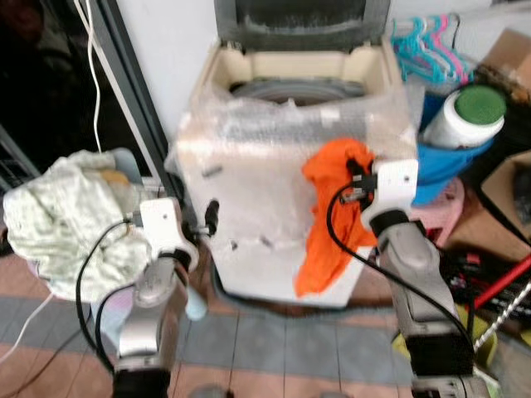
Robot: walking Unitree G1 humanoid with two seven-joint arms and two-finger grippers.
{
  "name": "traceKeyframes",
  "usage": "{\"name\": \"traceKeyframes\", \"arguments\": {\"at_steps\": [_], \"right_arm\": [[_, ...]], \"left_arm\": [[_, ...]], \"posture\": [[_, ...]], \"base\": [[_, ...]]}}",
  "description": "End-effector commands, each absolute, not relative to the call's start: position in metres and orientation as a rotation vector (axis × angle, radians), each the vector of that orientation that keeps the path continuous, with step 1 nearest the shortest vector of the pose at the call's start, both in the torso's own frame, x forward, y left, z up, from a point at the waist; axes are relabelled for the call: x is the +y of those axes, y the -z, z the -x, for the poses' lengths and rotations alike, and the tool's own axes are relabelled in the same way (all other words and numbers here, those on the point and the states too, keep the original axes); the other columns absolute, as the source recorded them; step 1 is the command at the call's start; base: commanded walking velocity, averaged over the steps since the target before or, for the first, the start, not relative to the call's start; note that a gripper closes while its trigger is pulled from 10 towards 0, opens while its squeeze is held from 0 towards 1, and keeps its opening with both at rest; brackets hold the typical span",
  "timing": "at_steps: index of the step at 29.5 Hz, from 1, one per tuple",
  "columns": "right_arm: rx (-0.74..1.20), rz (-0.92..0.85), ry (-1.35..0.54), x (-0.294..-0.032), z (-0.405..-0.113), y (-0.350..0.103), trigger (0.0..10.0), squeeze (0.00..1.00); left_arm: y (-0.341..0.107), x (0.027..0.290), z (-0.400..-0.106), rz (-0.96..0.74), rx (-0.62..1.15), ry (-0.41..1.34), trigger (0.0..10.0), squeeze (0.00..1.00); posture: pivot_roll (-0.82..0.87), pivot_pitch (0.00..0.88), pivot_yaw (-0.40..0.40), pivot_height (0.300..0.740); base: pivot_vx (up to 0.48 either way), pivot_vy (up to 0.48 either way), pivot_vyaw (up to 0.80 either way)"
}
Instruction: Clothes washing
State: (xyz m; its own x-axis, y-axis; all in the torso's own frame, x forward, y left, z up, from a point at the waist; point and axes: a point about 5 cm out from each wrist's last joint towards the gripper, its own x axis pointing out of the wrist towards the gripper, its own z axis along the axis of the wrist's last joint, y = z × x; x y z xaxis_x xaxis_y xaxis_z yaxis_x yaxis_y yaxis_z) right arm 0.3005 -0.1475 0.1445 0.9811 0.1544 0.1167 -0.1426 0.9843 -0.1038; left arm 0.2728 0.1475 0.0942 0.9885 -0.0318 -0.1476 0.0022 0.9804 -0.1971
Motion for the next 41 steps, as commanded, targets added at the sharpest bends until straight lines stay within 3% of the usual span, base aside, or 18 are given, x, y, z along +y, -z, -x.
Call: {"name": "traceKeyframes", "arguments": {"at_steps": [1,6,12,18,25,33,41], "right_arm": [[-0.141,0.066,-0.146,-0.142,-0.293,-0.146,10.0,0.00],[-0.076,0.057,-0.161,-0.140,-0.266,-0.121,10.0,0.00],[-0.050,0.008,-0.065,-0.156,-0.265,-0.118,10.0,0.00],[-0.036,0.140,-0.085,-0.150,-0.267,-0.117,10.0,0.00],[-0.023,0.105,-0.144,-0.150,-0.271,-0.121,10.0,0.00],[-0.279,0.178,-0.209,-0.143,-0.302,-0.181,10.0,0.00],[-0.377,0.188,-0.329,-0.126,-0.318,-0.212,10.0,0.00]], "left_arm": [[-0.094,0.156,-0.268,0.171,0.149,-0.013,10.0,0.00],[-0.093,0.157,-0.256,0.169,0.153,-0.017,10.0,0.00],[-0.099,0.163,-0.255,0.070,0.090,0.023,10.0,0.00],[-0.097,0.161,-0.248,0.038,0.104,0.040,10.0,0.00],[-0.091,0.163,-0.236,-0.003,0.122,0.097,10.0,0.00],[-0.096,0.162,-0.245,0.033,0.101,0.069,10.0,0.00],[-0.098,0.159,-0.248,0.049,0.089,0.072,10.0,0.00]], "posture": [[-0.05,0.000,0.048,0.740],[-0.06,0.000,0.063,0.740],[-0.07,0.000,0.058,0.740],[-0.06,0.000,0.049,0.740],[-0.05,0.000,0.040,0.740],[-0.05,0.000,0.048,0.740],[-0.05,0.000,0.041,0.740]], "base": [[0.000,0.424,0.00],[0.000,0.000,0.00],[0.000,0.000,0.00],[0.000,0.000,0.00],[0.000,0.000,0.00],[0.000,0.000,0.00],[0.242,0.000,0.00]]}}
